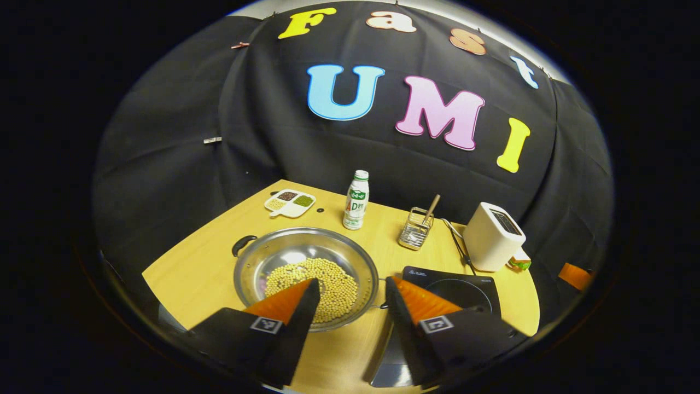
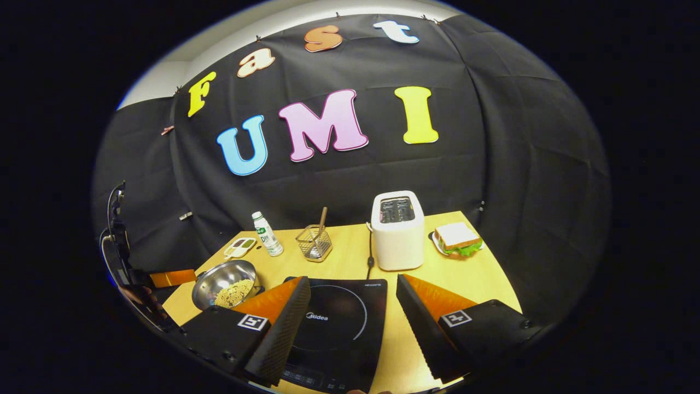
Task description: First push the handle of the pot to place it horizontally, then grasp the pot with both hands and set it on the induction cooktop.
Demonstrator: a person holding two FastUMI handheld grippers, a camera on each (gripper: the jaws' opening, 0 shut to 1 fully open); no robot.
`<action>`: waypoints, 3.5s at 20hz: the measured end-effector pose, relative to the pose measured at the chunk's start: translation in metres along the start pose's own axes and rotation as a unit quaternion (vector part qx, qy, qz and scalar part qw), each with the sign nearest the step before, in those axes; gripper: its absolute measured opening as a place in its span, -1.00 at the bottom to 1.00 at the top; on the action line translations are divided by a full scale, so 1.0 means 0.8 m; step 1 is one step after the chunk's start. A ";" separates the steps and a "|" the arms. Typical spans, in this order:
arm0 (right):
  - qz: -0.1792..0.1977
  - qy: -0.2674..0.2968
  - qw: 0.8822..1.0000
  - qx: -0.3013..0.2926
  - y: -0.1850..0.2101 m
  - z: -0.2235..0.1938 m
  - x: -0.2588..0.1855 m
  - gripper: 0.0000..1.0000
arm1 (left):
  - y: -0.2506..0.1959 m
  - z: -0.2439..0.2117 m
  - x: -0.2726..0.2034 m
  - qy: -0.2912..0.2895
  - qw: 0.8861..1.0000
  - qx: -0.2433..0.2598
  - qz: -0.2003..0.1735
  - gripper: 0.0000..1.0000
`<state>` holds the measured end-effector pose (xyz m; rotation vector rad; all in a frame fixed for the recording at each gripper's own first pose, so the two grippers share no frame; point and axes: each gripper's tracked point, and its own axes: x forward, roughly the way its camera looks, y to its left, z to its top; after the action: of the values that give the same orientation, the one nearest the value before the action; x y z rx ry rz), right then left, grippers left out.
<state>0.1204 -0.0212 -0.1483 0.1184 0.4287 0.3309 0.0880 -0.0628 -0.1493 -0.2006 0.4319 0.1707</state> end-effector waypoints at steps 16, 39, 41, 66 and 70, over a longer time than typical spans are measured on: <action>0.020 0.112 0.990 0.077 0.226 -0.079 0.134 0.98 | 0.212 0.064 0.106 -0.004 0.996 0.077 -0.046 0.91; -0.015 0.194 0.976 0.097 0.308 -0.244 0.252 0.98 | 0.271 -0.056 0.249 0.123 0.978 -0.007 -0.171 0.87; -0.015 0.191 0.978 0.085 0.310 -0.247 0.256 0.99 | 0.269 -0.061 0.254 0.129 0.976 -0.002 -0.174 0.80; -0.040 0.257 0.963 0.075 0.311 -0.297 0.268 0.06 | 0.288 -0.086 0.250 0.182 0.972 0.019 -0.149 0.07; -0.033 0.254 0.964 0.074 0.315 -0.283 0.253 0.07 | 0.288 -0.079 0.227 0.177 0.974 0.011 -0.143 0.05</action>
<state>0.1245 0.2938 -0.3853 0.1648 0.9650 0.2603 0.1780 0.1676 -0.3193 -0.2696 0.7537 -0.1573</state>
